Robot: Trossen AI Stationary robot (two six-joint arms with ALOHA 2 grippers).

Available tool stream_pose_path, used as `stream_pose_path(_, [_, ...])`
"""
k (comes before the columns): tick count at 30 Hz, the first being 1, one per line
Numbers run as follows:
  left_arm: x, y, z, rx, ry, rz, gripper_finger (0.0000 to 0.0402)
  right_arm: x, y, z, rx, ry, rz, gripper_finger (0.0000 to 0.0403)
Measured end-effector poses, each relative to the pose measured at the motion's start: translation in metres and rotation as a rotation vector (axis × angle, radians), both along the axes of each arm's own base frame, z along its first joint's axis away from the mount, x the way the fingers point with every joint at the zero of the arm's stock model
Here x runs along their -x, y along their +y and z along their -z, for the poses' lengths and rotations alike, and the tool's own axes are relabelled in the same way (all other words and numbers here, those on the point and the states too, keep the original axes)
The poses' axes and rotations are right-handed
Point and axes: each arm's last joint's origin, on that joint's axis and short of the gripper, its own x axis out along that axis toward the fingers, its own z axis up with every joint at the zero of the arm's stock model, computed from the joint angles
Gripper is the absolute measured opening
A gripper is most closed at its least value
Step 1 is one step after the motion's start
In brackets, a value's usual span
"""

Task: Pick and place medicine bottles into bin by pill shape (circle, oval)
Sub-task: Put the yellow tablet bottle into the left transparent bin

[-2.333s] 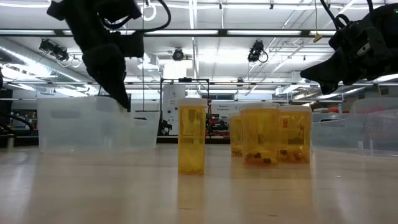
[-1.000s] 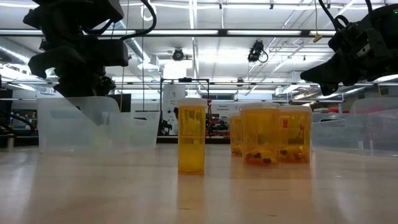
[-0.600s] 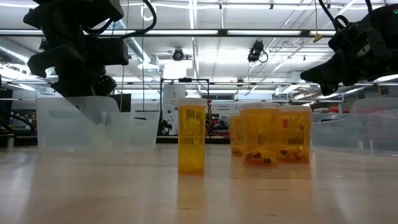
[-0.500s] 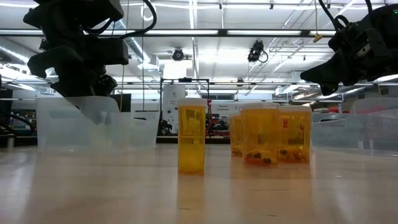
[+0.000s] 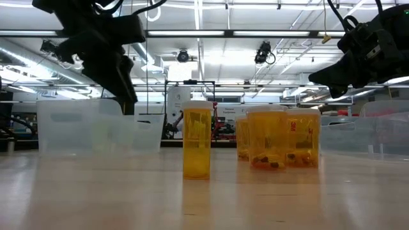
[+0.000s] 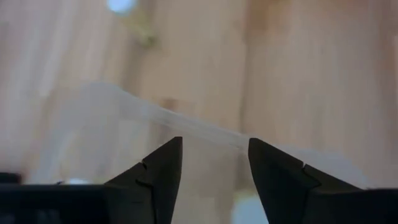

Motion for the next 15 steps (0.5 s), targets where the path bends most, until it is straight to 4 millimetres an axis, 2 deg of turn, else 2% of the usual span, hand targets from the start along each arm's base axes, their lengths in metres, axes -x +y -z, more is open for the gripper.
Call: stream_pose_path(15, [-0.024,0.018,0.003,0.03,-0.163,-0.136,0.0167,0.0,0.0,0.0,0.0,0.0,0.0,0.001])
